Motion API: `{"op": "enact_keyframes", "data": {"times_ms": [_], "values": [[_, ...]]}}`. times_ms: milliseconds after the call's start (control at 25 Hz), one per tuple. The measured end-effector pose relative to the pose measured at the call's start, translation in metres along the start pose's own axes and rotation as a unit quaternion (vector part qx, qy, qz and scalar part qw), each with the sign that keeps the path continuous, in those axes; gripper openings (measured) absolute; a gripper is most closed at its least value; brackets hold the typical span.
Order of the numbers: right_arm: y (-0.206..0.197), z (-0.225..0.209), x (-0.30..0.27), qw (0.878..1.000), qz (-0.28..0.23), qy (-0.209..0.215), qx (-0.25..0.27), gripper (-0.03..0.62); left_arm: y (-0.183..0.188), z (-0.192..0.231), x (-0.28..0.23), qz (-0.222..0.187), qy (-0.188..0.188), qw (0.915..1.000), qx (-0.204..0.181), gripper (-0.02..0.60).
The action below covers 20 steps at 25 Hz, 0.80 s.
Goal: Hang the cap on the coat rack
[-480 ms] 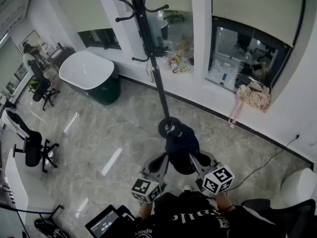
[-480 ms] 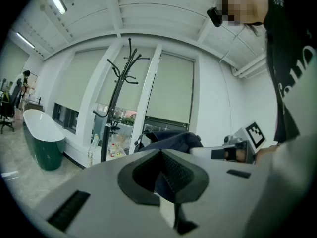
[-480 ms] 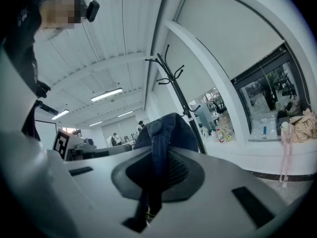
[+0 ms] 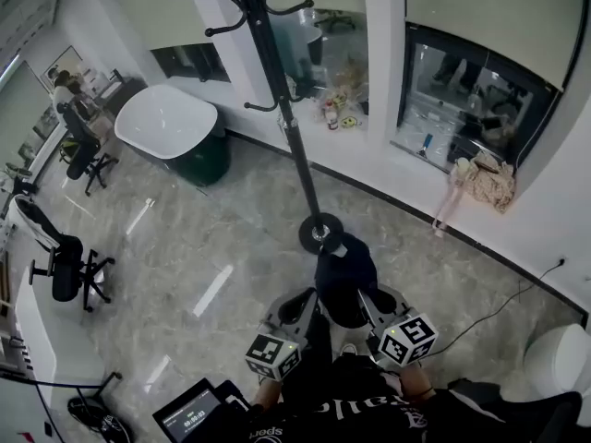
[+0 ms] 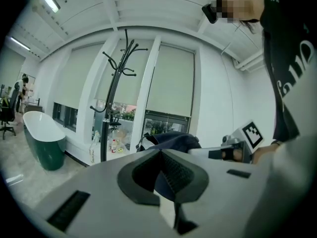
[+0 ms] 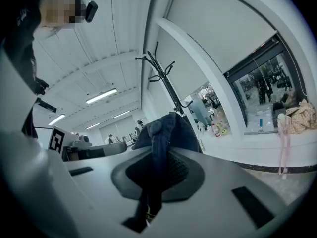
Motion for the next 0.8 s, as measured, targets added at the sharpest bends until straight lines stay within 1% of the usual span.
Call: {"op": "enact_keyframes", "data": {"times_ms": [160, 320, 480, 800], "values": [[0.003, -0.013, -0.016, 1.000, -0.001, -0.006, 0.000, 0.031, 0.000, 0.015, -0.018, 0.004, -0.006, 1.0000, 0.004, 0.004], [0.010, -0.028, -0.041, 1.000, 0.000, -0.012, 0.005, 0.031, 0.008, 0.040, -0.043, -0.002, -0.013, 0.9999, 0.002, 0.003], [0.028, -0.043, -0.075, 1.000, 0.002, -0.020, 0.017, 0.031, 0.025, 0.072, -0.068, -0.006, -0.024, 0.9997, -0.001, 0.005], [0.074, -0.077, -0.153, 0.998, -0.014, -0.054, 0.034, 0.031, 0.073, 0.155, -0.116, -0.021, -0.044, 0.9987, -0.011, 0.004]]}}
Point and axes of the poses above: the fingertips, and each gripper's own axes: x backward along the fingers, z to its left, y out of its top, the point moved 5 cm from there along x, backward along the fingers, and after that the axes turned 4 degrees about x, right-handed, at the moved point
